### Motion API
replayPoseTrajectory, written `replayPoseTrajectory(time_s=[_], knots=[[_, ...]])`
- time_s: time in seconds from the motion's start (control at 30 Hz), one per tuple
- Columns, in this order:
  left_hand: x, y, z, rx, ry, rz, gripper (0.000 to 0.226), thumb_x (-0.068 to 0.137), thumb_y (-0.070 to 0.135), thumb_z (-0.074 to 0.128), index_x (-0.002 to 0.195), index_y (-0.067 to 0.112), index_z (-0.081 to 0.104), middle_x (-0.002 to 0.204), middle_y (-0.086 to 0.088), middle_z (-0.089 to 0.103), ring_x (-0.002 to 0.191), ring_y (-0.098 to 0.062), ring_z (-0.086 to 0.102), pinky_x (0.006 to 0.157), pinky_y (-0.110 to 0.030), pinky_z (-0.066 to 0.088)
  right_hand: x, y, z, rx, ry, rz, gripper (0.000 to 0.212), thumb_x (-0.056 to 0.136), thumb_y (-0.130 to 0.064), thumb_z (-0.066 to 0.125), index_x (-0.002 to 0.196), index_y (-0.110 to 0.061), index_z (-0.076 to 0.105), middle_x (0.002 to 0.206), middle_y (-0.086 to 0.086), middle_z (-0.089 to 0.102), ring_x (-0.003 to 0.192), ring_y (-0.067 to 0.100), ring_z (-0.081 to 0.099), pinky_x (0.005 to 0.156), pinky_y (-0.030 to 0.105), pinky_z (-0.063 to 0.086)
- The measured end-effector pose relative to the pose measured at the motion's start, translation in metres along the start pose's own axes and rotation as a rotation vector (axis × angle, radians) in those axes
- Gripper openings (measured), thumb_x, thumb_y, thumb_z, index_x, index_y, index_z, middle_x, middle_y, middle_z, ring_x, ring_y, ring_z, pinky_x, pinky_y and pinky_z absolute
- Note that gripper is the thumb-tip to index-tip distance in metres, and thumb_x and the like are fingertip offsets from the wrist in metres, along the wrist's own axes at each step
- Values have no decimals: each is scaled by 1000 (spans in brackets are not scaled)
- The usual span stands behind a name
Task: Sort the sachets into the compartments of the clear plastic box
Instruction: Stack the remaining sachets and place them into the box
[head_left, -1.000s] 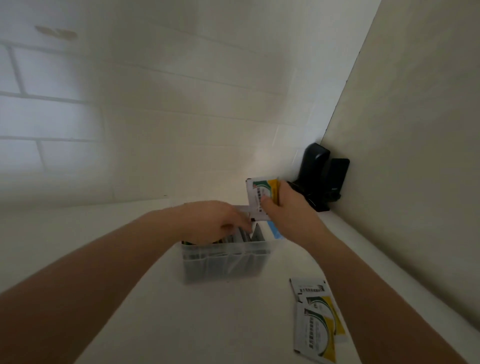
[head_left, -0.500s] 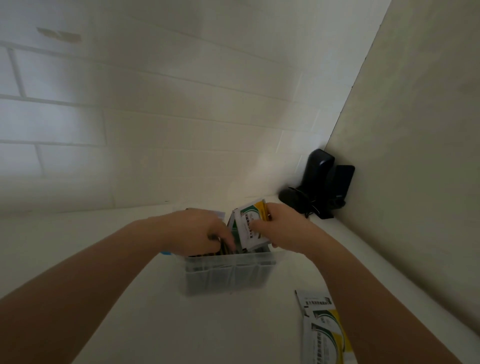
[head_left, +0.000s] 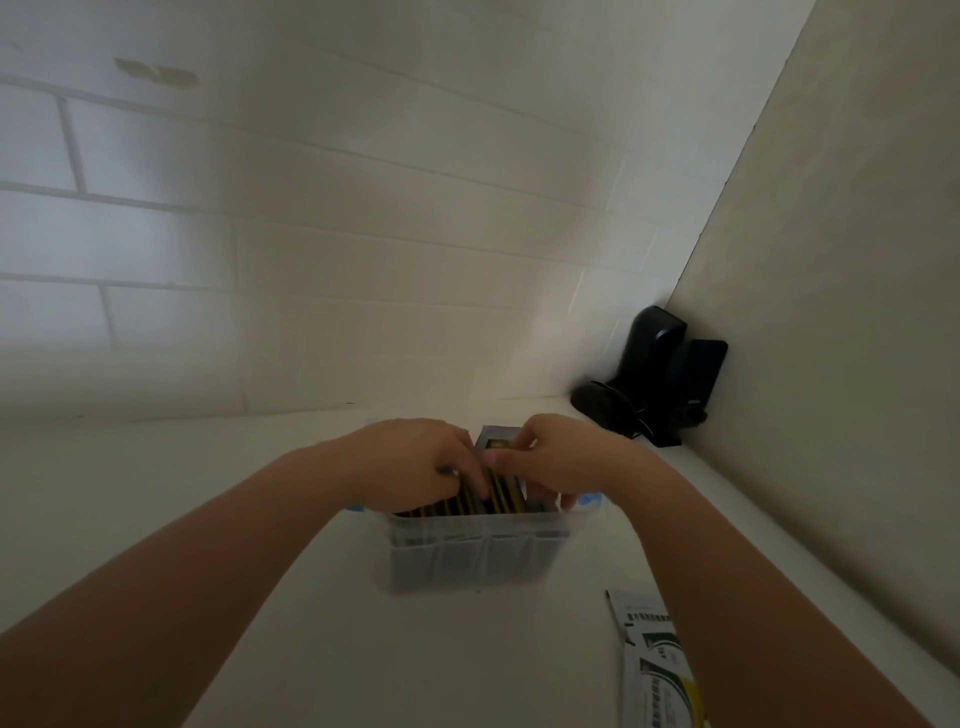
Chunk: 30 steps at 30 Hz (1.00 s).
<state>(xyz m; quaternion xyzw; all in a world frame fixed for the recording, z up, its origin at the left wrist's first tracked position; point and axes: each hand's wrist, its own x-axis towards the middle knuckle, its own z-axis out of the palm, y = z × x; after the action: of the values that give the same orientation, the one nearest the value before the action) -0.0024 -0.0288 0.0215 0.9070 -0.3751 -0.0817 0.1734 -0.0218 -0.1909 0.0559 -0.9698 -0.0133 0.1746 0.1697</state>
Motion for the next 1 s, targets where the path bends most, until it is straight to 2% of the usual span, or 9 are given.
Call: replayPoseTrajectory(time_s=[0.23,0.33,0.47,0.57,0.67,0.77,0.83,0.93,1.0], knots=[[-2,3,0,-27,55,-59,43,84,9,41,108,37,62,83,16,54,64,-1,45,64,-21,37,9,10,16,100,101,-31,10,76,-22,72,81,-15,67,63,-2,59,49,7,55,46,14,48],[-2,4,1,45,16,-48,46,86,10,38,117,38,56,111,11,59,94,-9,54,85,-28,43,13,9,19,109,114,-28,14,77,-18,72,89,-12,69,74,2,63,59,12,58,60,22,52],[2,3,3,206,-77,37,47,88,9,36,123,35,54,137,12,45,125,-10,38,103,-30,34,17,3,23,-93,117,1,34,81,-22,66,112,-8,62,118,12,60,101,23,58,90,29,47],[1,3,2,205,-77,38,48,88,7,36,122,35,54,134,7,44,122,-14,34,102,-36,33,8,5,21,-63,132,-38,30,82,-24,64,109,-12,65,116,9,61,97,20,58,84,27,46],[-8,7,-2,82,127,63,43,86,5,42,114,32,61,118,7,50,110,-12,42,96,-33,39,-16,11,13,92,223,-155,28,84,-30,61,110,-20,63,99,1,68,76,12,61,71,23,50],[-28,29,-3,-90,355,128,36,86,5,49,104,32,65,103,11,55,86,-2,52,76,-16,42,-56,26,3,161,353,-294,20,85,-35,57,105,-30,59,75,-12,65,67,1,62,66,19,51],[-45,48,3,-218,412,194,33,86,5,51,100,31,67,98,12,59,83,-4,56,71,-11,42,-85,44,2,169,260,-339,17,84,-35,57,101,-39,57,73,-13,64,68,-2,62,68,19,51],[-61,84,34,-314,278,255,29,89,14,50,101,36,64,101,16,60,94,-1,56,82,-15,45,-116,78,20,164,11,-231,20,81,-38,58,101,-44,57,84,-8,69,77,0,65,72,21,54],[-60,106,64,-289,89,274,26,90,26,49,109,39,59,110,20,57,103,5,50,93,-19,42,-120,99,39,206,31,-160,17,82,-36,59,96,-45,58,85,-5,70,78,2,65,74,23,54]])
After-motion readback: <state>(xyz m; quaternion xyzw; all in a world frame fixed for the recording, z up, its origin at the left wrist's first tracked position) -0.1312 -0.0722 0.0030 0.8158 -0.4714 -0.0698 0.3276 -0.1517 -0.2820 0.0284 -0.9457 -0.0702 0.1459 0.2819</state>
